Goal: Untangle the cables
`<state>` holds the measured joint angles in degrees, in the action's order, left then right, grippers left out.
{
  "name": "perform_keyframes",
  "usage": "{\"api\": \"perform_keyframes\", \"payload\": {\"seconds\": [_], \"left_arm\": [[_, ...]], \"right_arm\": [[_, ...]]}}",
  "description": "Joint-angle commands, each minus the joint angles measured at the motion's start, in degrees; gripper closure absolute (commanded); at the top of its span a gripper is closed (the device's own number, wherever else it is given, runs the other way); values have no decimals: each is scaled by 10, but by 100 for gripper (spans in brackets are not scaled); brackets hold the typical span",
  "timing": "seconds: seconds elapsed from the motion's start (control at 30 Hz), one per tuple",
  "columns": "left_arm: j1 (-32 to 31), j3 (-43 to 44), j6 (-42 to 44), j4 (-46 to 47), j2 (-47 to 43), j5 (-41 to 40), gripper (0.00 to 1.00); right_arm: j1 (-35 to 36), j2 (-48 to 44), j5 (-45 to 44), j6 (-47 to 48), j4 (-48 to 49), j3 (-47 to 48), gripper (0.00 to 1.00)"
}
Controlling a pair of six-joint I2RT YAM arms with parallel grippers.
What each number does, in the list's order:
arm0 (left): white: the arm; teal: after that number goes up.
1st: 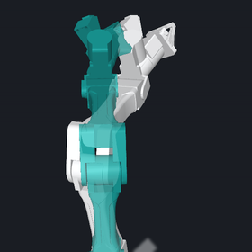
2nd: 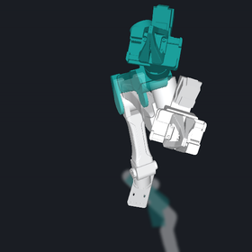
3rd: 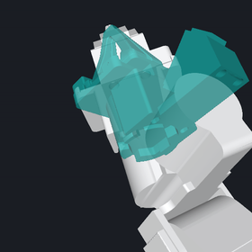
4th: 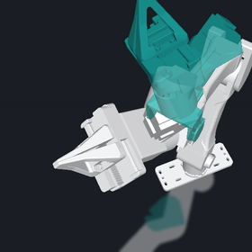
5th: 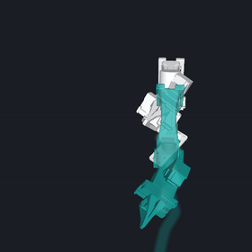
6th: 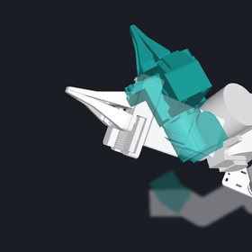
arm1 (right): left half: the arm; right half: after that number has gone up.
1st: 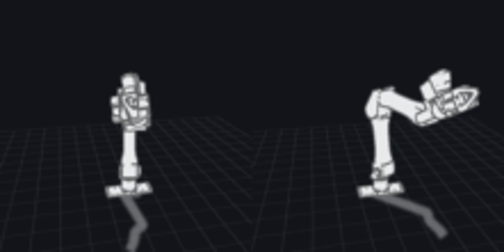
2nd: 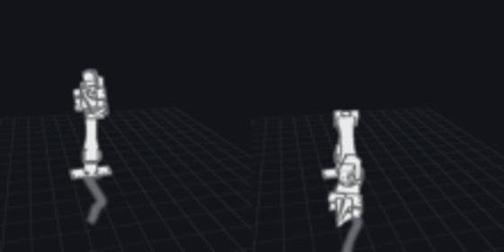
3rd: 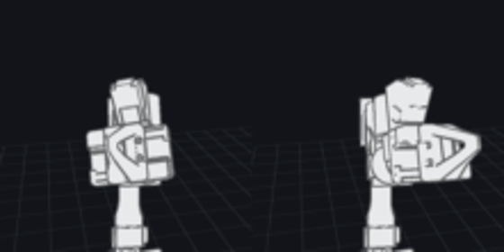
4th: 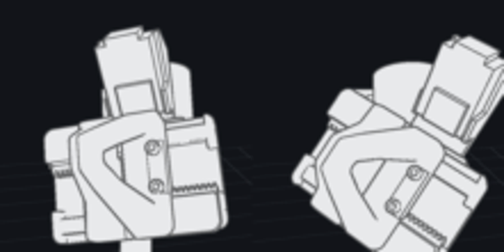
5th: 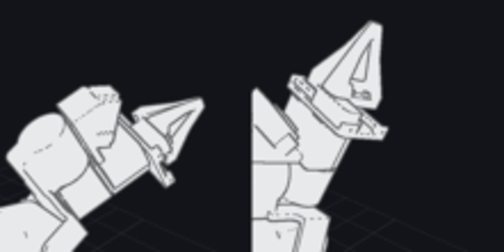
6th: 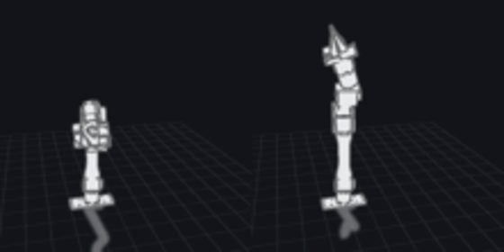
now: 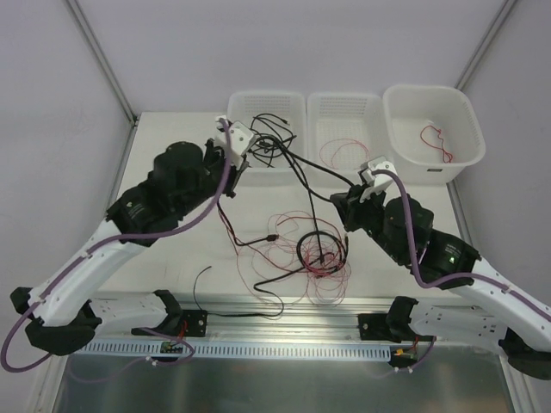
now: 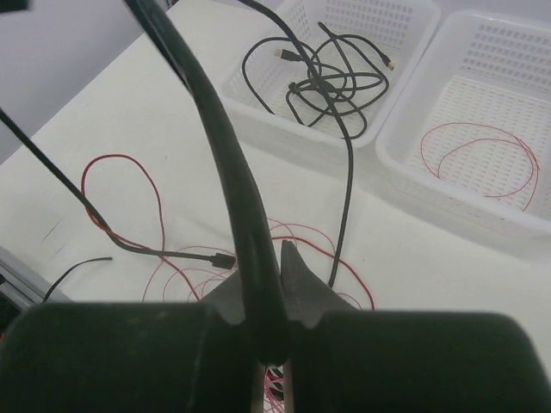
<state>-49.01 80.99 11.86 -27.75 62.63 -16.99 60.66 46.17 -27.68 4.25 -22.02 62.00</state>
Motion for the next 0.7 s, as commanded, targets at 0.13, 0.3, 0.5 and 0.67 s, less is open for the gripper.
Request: {"api": "perform_keyframes", "payload": {"seconds": [0.13, 0.3, 0.5, 0.67], "left_arm": [[1, 142, -125, 46, -77, 314, 100], [1, 179, -64, -27, -24, 15, 100], [1, 180, -62, -59, -13, 69, 100], [1, 171, 42, -93, 6, -214, 100]], "right_arm": [[0, -16, -11, -1, 7, -4, 99], [0, -13, -6, -9, 8, -6, 99], [0, -25, -16, -12, -3, -13, 99], [1, -28, -22, -10, -11, -14, 99]]}}
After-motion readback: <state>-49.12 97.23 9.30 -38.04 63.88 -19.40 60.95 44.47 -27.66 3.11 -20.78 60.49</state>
